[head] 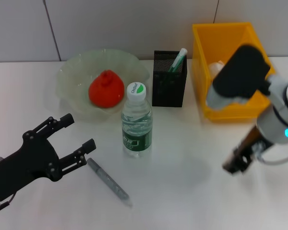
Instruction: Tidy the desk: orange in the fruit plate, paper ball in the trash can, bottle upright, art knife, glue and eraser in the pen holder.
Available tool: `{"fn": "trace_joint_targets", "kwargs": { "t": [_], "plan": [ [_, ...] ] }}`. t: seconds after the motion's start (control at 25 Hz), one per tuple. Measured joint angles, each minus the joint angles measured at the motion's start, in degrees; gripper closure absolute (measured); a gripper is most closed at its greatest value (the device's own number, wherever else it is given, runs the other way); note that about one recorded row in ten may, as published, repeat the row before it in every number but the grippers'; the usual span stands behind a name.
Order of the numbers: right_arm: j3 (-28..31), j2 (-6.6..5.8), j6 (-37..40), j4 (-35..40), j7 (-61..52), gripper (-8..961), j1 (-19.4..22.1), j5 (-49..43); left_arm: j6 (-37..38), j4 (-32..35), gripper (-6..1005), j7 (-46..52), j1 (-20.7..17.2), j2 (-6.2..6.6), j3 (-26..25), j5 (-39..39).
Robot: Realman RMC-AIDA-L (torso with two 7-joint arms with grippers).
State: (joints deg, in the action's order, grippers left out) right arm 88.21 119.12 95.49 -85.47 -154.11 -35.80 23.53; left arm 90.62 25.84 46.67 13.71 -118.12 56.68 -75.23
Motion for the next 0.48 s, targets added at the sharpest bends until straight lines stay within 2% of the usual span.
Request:
{"fn": "trace_joint_targets", "kwargs": {
  "t": [0.04,0.12,0.16,0.2,0.24,0.28,0.44,0.48],
  "plan": [
    [1.96,-0.01,-3.66,-0.46,1.32,543,-0.01,-0.22,0.0,0.0,173,0.0,0.0,0.0,0.0,0.0],
    [2.72,-0.01,-5.37,-0.58,1.94,543,0.02,-0.27,0.0,0.0,173,0.0,0.08,0.0,0.0,-0.01],
    [4.21,-0.02,-9.64,-0.67,3.37,543,0.1,-0.29,0.0,0.0,173,0.0,0.08,0.0,0.0,-0.01],
    [4.21,-0.02,-9.64,-0.67,3.37,544,0.1,-0.29,0.0,0.0,173,0.0,0.08,0.0,0.0,-0.01],
    [5.17,-0.04,-14.14,-0.53,4.73,544,0.22,-0.28,0.0,0.0,173,0.0,0.2,0.0,0.0,-0.17],
    [5.17,-0.04,-14.14,-0.53,4.73,544,0.22,-0.28,0.0,0.0,173,0.0,0.23,0.0,0.01,-0.22],
    [5.57,-0.03,-26.6,1.3,7.51,544,0.78,0.0,0.0,0.0,174,0.0,0.25,0.0,0.01,-0.31],
    [5.57,-0.03,-26.6,1.3,7.51,544,0.78,0.0,0.0,0.0,174,0.0,0.26,0.0,0.0,-0.32]
  ]
}}
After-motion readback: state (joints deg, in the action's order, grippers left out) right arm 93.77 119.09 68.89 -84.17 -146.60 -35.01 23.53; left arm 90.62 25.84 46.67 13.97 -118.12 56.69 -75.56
